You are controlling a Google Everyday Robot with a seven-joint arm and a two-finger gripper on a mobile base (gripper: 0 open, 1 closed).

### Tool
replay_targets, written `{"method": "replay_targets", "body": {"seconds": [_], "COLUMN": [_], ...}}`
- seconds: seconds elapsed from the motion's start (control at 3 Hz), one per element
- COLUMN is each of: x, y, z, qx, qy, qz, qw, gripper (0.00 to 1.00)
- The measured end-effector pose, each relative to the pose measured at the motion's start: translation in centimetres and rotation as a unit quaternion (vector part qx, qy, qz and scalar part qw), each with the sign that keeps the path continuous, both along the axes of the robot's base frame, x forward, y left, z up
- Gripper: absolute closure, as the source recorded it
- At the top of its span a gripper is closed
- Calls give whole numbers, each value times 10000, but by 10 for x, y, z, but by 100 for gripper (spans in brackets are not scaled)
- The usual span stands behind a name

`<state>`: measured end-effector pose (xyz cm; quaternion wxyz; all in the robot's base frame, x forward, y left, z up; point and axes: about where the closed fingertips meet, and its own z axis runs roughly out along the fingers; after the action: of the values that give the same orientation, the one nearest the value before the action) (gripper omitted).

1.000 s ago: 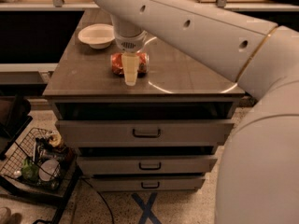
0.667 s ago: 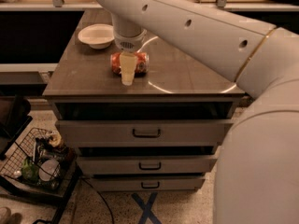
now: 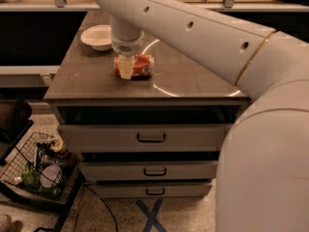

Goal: Place coke can upright

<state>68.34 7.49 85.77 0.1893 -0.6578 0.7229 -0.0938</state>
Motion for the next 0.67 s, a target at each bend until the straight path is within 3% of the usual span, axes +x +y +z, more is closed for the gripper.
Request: {"method": "replay_targets", "body": {"seconds": [0.33,0.67], "x": [-2,-2], "y": [8,8], "z": [-4,-6], "qx": [-201,-215], "qy": [44,56], "qz": [275,288], "qw": [9994,9993], "gripper": [63,86]}}
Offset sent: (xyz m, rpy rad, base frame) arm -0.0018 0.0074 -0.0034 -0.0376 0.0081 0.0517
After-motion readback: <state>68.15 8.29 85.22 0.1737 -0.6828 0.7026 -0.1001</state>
